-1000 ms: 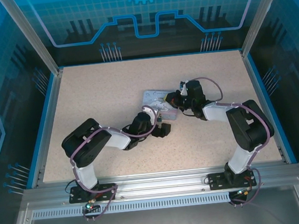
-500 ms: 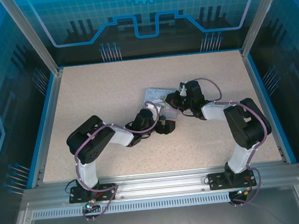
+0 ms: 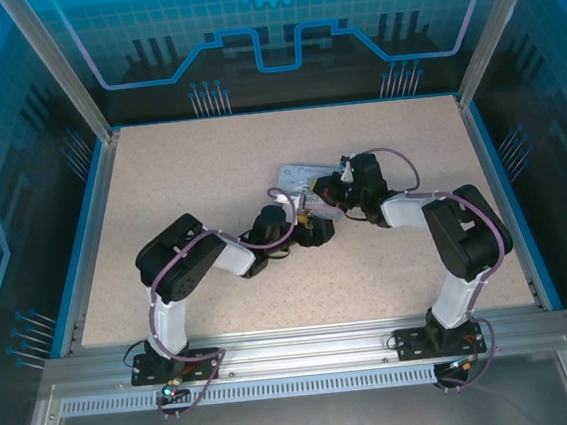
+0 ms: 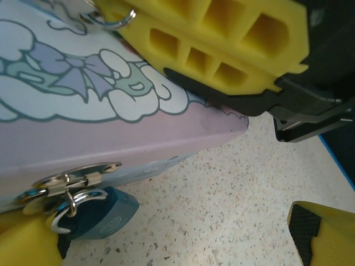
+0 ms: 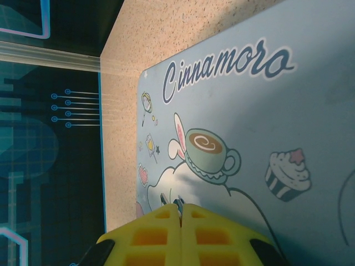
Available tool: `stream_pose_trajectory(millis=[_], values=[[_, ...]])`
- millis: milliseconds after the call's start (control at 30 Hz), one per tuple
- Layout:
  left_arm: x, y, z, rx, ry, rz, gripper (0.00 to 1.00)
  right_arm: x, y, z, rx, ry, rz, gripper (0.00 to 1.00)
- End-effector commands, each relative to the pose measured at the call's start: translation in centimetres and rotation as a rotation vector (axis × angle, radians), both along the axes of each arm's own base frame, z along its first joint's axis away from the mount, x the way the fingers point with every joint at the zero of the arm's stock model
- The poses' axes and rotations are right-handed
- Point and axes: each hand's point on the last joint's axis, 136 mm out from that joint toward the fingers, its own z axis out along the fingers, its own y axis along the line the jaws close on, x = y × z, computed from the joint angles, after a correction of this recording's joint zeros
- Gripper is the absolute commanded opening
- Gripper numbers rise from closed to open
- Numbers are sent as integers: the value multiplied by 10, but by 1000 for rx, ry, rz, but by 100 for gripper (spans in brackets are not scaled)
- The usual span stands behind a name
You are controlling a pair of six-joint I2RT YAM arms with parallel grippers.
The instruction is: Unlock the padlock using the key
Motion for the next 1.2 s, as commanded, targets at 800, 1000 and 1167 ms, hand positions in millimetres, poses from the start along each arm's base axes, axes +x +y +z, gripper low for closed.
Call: stream_pose_trajectory(millis=[800,1000,1167], values=[[-22,0,-16,-139,111,106,83,0,8,-11,1,28,8,0],[-16,-1,-24,-136,125,142,83,-1,7,-12,0,33,7,0],[-10,-1,-34,-116,142,178,81,-2,7,-12,1,31,8,0]])
